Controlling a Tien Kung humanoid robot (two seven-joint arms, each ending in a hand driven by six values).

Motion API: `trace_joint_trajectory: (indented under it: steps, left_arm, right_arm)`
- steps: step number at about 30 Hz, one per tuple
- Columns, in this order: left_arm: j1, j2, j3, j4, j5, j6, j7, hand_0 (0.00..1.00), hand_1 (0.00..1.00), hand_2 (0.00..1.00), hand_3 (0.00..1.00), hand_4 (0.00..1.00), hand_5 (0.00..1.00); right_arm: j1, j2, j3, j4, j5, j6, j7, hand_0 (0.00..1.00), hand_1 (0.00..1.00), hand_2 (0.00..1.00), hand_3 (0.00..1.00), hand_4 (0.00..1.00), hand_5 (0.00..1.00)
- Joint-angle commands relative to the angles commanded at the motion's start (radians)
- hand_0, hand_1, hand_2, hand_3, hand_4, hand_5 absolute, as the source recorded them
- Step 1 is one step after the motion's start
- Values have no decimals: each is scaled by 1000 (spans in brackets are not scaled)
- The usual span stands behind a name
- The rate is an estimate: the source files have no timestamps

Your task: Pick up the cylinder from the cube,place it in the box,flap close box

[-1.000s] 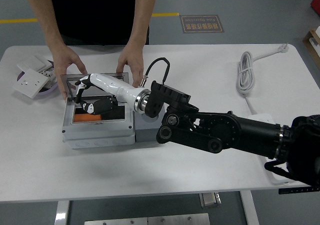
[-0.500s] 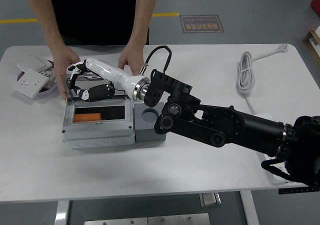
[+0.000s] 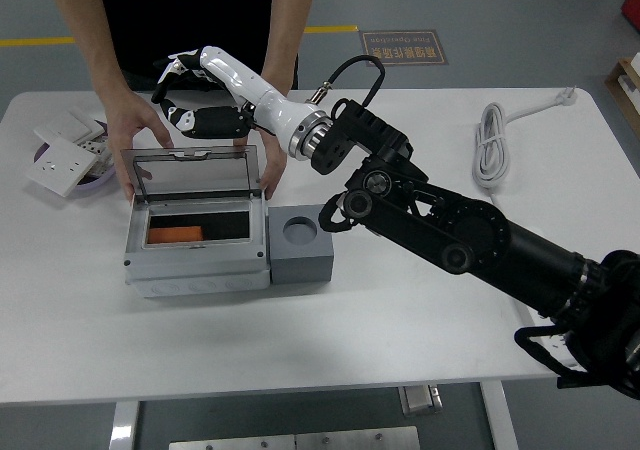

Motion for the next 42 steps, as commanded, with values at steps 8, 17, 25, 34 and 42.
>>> trace_joint_trajectory:
  steps: [8, 17, 25, 34, 42]
  left_arm:
    - [-1, -7, 4, 0, -2, 1, 0, 923, 852, 854, 951, 2, 2]
    - [-2, -7, 3, 0, 2, 2, 0, 923, 852, 854, 951, 2, 2]
    - [-6, -4, 2, 0, 5, 1, -2, 923, 852, 854, 951, 2, 2]
    - [-7, -2, 1, 0, 6, 2, -3, 922, 852, 854, 951, 2, 2]
    - [-6, -2, 0, 0, 9, 1, -4, 923, 852, 854, 951, 2, 2]
  right_arm:
    - [-32, 0, 58, 4, -43, 61, -1, 885, 802, 844, 998, 998, 642]
    - [-65, 0, 96, 6, -43, 50, 16, 885, 802, 850, 998, 998, 684]
    - [-77, 0, 82, 7, -2, -16, 50, 891, 806, 859, 998, 998, 724]
    - [-82, 0, 76, 12, 61, -157, 109, 941, 887, 960, 998, 998, 780]
    - [-84, 0, 74, 9, 59, -125, 93, 938, 881, 951, 998, 998, 778]
